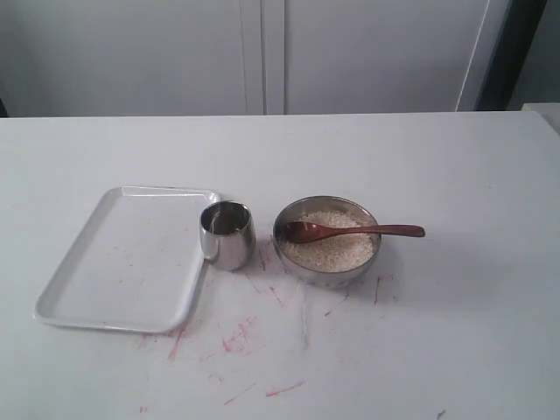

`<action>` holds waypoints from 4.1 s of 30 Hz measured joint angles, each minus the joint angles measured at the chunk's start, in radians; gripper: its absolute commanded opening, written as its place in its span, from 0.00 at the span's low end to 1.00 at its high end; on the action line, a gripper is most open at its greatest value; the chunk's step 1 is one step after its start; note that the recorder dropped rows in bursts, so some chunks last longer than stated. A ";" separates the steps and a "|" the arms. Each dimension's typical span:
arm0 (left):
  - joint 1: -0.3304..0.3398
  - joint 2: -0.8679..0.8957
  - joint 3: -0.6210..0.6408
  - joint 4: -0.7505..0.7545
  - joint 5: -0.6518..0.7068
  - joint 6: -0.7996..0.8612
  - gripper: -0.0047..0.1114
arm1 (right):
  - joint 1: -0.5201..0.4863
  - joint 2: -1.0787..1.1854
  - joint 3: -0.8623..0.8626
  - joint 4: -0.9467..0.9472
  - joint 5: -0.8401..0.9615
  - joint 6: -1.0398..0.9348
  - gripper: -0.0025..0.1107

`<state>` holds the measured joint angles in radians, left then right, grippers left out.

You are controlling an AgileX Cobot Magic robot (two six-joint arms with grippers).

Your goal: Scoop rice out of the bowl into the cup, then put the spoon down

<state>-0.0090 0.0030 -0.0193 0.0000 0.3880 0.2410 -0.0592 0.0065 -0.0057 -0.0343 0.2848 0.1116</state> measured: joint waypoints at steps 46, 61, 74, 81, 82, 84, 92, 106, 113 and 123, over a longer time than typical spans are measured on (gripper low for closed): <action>0.000 0.000 0.000 0.000 0.000 0.000 0.16 | 0.010 0.000 0.000 0.000 -0.301 0.000 0.02; 0.000 0.000 0.000 0.000 0.000 0.000 0.16 | 0.048 0.000 0.000 0.000 -0.498 0.505 0.02; 0.000 0.000 0.000 0.000 0.000 0.000 0.16 | 0.048 -0.004 -0.005 0.000 -1.283 0.855 0.02; 0.000 0.000 0.000 0.000 0.000 0.000 0.16 | 0.048 -0.006 -0.128 0.000 -1.325 0.925 0.02; 0.000 0.000 0.000 0.000 0.000 0.000 0.16 | 0.048 -0.006 -0.157 0.000 -1.323 0.929 0.02; 0.000 0.000 0.000 0.000 0.000 0.000 0.16 | 0.048 -0.006 -0.203 -0.003 -1.312 0.936 0.02; 0.000 0.000 0.000 0.000 0.000 0.000 0.16 | 0.048 -0.008 -0.520 -0.086 -0.990 0.862 0.02; 0.000 0.000 0.000 0.000 0.000 0.000 0.16 | 0.146 0.230 -1.193 -0.416 -0.279 0.787 0.02; 0.000 0.000 0.000 0.000 0.000 0.000 0.16 | 0.205 0.393 -1.394 -0.394 0.003 0.574 0.02; 0.000 0.000 0.000 0.000 0.000 0.000 0.16 | 0.320 0.650 -1.536 0.034 0.381 0.010 0.02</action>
<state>-0.0090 0.0030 -0.0193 0.0000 0.3880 0.2410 0.2612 0.6565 -1.5419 0.0000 0.6656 0.1214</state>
